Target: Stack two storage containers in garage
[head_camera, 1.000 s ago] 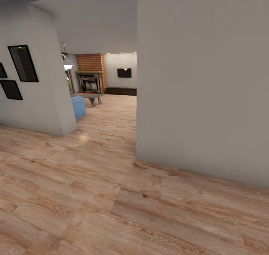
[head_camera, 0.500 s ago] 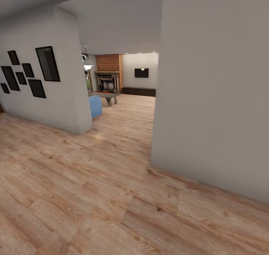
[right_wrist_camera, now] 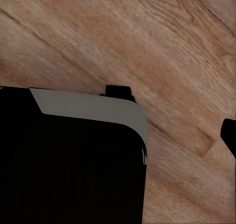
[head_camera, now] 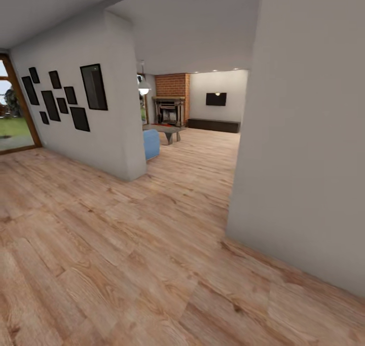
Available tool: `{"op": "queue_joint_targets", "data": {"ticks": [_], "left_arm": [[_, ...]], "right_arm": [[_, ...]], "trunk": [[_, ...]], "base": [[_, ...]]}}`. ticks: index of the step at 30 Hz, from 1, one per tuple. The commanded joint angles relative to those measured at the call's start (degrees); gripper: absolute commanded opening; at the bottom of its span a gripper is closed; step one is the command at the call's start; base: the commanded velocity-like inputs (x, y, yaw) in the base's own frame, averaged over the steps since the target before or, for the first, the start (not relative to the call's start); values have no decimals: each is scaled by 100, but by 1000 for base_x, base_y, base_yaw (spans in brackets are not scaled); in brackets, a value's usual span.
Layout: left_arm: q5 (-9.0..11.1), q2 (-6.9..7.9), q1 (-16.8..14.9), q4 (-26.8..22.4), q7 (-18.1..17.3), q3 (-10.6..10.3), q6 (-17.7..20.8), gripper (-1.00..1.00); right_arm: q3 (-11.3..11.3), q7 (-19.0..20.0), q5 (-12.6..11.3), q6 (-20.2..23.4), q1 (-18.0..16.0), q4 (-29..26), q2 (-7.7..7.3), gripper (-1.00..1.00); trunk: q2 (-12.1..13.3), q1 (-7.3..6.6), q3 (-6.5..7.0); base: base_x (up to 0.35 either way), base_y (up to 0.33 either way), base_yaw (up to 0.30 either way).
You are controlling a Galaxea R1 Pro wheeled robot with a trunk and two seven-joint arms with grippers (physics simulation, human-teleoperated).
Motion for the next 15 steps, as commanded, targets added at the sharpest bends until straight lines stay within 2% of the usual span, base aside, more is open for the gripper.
{"op": "queue_joint_targets", "data": {"ticks": [1,15], "left_arm": [[19,0,-1,-2,5,2,-11,100],[19,0,-1,-2,5,2,-11,100]], "right_arm": [[48,-10,-51,-32,-7,17,4,100],[40,-16,-77,-32,-7,17,4,100]], "trunk": [[-2,3,-5],[-2,3,-5]], "base": [[323,0,274],[323,0,273]]}}
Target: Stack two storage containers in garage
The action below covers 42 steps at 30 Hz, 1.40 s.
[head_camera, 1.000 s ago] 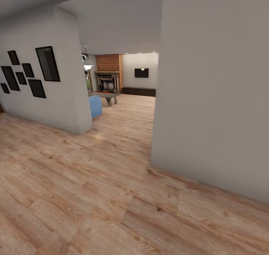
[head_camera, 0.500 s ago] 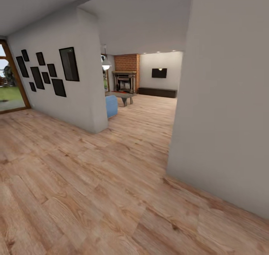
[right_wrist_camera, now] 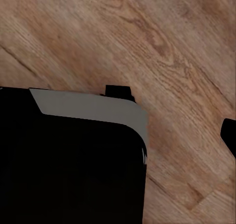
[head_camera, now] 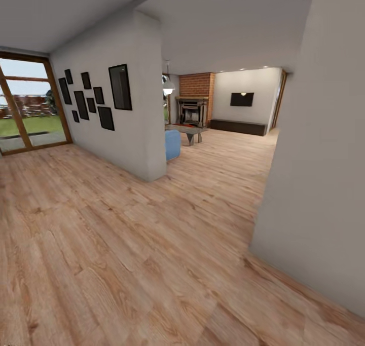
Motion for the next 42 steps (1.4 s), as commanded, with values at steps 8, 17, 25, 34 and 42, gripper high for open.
{"op": "queue_joint_targets", "data": {"ticks": [8,17,25,34,42], "left_arm": [[19,0,-1,-2,5,2,-11,100],[19,0,-1,-2,5,2,-11,100],[19,0,-1,-2,5,2,-11,100],[19,0,-1,-2,5,2,-11,100],[19,0,-1,-2,5,2,7,100]], "right_arm": [[58,5,-11,-31,-7,17,-1,100],[83,-6,13,-37,-7,17,-5,100],[105,-11,14,-32,-7,17,-5,100],[103,-12,14,-40,-7,17,-5,100],[89,-17,9,-42,-7,17,-5,100]], "trunk": [[-2,3,-5],[-2,3,-5],[-2,3,-5],[-2,3,-5],[-2,3,-5]], "base": [[323,0,56],[323,0,2],[323,0,0],[323,0,0],[323,0,0]]}}
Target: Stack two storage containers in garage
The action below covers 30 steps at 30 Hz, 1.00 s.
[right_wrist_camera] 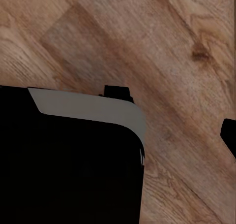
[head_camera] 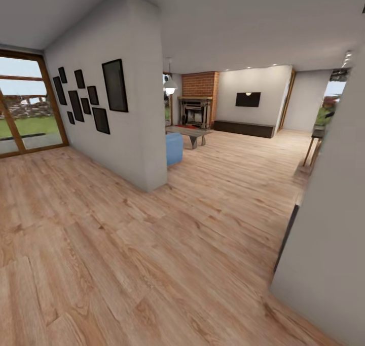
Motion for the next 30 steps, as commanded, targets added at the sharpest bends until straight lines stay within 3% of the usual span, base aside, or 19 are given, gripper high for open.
{"op": "queue_joint_targets", "data": {"ticks": [1,30], "left_arm": [[19,0,-1,-2,5,2,-8,100],[19,0,-1,-2,5,2,-19,100]], "right_arm": [[47,-9,-51,-33,-7,17,4,100],[45,-2,-13,-28,-7,17,14,100]], "trunk": [[-2,3,-5],[-2,3,-5]], "base": [[323,0,0],[323,0,0]]}}
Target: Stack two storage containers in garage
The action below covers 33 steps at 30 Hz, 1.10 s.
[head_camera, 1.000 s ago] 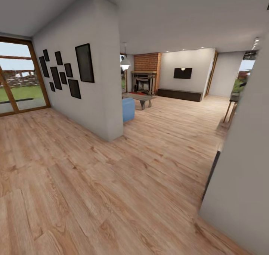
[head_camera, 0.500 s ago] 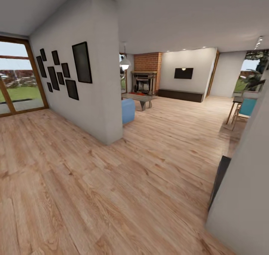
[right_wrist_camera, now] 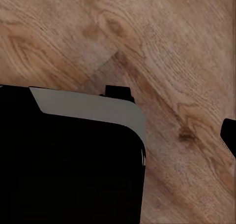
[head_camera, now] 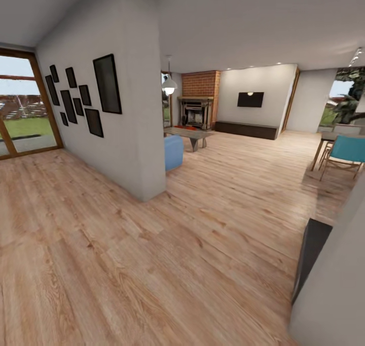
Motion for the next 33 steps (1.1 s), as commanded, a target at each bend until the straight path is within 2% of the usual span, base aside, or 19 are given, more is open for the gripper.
{"op": "queue_joint_targets", "data": {"ticks": [1,9,14,29,33], "left_arm": [[19,0,-1,-2,5,2,-13,100],[19,0,-1,-2,5,2,-21,100],[19,0,-1,-2,5,5,-20,100],[19,0,-1,-2,5,2,-19,100],[19,0,-1,-2,5,2,-14,100]], "right_arm": [[43,-10,-60,-33,-7,17,5,100],[0,-13,-116,-29,-7,15,12,100],[33,11,-53,-32,-7,12,19,100],[71,66,-33,-26,-7,8,11,100],[71,67,-33,-22,-7,8,11,100]], "trunk": [[-2,3,-5],[-2,3,-5],[-2,3,-5],[-2,3,-5],[-2,3,-5]], "base": [[324,0,0],[323,0,0],[324,0,-58],[323,0,-277],[324,0,-113]]}}
